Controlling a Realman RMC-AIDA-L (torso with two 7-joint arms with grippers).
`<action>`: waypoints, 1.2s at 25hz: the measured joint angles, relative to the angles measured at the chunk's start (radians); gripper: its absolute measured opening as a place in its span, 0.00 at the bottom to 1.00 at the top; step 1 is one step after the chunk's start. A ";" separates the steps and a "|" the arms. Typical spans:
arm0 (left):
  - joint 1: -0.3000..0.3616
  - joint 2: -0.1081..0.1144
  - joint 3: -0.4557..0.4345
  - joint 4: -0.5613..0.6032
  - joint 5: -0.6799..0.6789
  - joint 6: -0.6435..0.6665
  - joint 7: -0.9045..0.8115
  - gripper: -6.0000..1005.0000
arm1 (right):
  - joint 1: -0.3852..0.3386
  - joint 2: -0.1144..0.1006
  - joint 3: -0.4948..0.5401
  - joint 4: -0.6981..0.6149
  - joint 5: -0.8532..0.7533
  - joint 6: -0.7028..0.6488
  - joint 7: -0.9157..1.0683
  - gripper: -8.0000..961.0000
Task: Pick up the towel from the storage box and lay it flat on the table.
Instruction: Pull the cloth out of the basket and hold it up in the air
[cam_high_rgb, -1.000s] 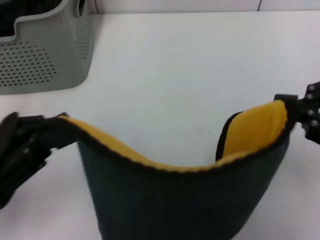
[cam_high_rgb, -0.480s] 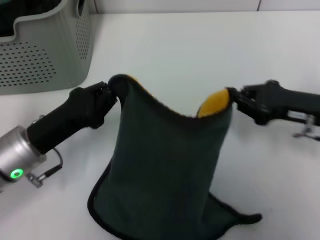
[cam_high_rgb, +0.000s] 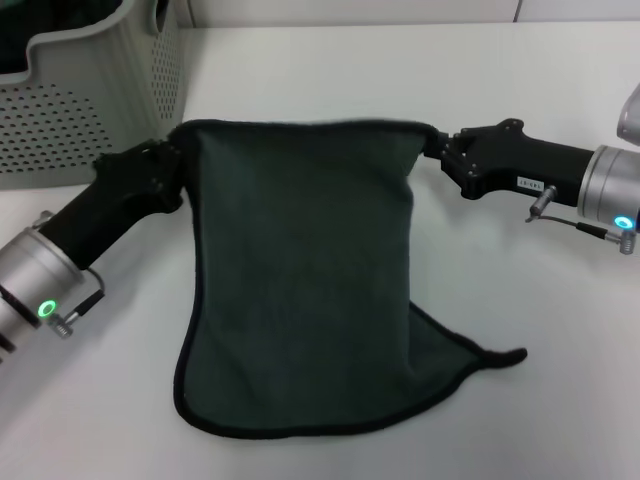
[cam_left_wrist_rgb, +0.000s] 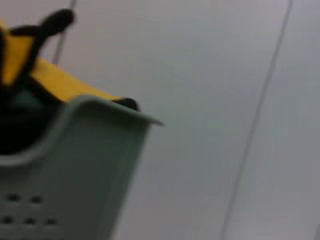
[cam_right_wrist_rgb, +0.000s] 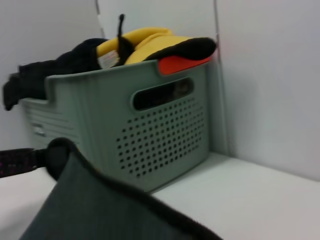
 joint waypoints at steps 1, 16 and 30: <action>0.005 0.000 0.000 0.001 -0.015 -0.006 0.011 0.02 | -0.002 0.000 -0.009 -0.002 0.016 -0.006 -0.008 0.02; 0.091 0.048 0.112 0.326 0.198 0.601 -0.451 0.02 | -0.339 -0.067 -0.015 -0.744 -0.166 0.413 0.397 0.02; 0.320 0.066 0.486 0.872 0.048 0.679 -0.798 0.02 | -0.732 -0.024 0.105 -1.408 -0.029 0.766 0.774 0.02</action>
